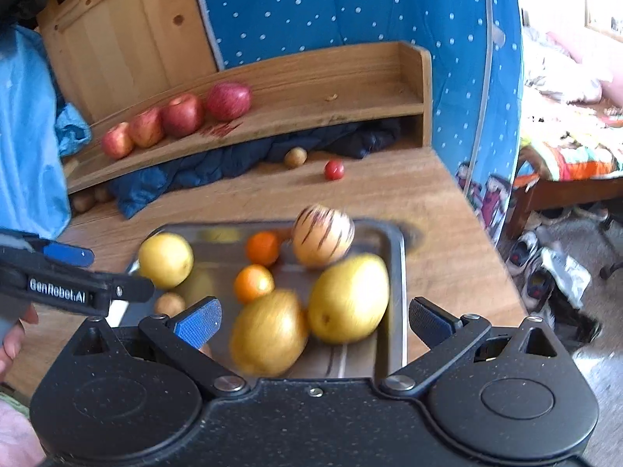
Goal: Organize fruits
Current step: 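Grasp the small brown fruit with the left tool while the right tool grasps the red cherry tomato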
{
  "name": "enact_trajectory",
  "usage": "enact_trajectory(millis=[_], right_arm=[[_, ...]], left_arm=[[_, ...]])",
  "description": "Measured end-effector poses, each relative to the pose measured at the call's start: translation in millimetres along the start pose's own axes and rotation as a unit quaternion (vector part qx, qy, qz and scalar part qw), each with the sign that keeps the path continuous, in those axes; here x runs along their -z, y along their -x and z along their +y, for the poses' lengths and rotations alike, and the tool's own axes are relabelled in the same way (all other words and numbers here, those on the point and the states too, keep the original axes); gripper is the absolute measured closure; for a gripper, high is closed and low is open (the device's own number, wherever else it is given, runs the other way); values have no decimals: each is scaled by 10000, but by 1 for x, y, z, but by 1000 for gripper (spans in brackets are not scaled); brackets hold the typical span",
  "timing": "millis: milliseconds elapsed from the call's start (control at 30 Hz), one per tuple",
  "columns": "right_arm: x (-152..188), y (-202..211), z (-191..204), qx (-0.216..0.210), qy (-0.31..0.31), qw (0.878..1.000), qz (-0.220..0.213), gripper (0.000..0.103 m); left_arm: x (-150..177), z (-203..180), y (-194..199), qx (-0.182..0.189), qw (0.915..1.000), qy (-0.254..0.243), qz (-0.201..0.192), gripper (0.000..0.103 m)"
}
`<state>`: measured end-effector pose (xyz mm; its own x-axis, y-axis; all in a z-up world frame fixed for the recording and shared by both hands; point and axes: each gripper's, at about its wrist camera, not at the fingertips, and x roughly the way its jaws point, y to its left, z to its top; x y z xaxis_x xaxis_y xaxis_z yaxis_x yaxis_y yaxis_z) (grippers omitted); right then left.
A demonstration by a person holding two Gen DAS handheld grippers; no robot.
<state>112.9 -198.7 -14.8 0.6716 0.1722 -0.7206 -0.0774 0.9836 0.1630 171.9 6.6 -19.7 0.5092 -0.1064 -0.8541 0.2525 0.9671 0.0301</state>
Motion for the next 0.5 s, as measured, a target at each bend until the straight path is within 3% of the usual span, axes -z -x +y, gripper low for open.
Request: enact_trajectory(millis=[267, 500], right_arm=[[-33, -33, -5, 328, 401, 9980, -371, 1], [-61, -71, -16, 394, 757, 9959, -285, 1]], left_arm=[[-63, -1, -43, 127, 9997, 167, -100, 1], [-114, -17, -86, 388, 9983, 286, -320, 1]])
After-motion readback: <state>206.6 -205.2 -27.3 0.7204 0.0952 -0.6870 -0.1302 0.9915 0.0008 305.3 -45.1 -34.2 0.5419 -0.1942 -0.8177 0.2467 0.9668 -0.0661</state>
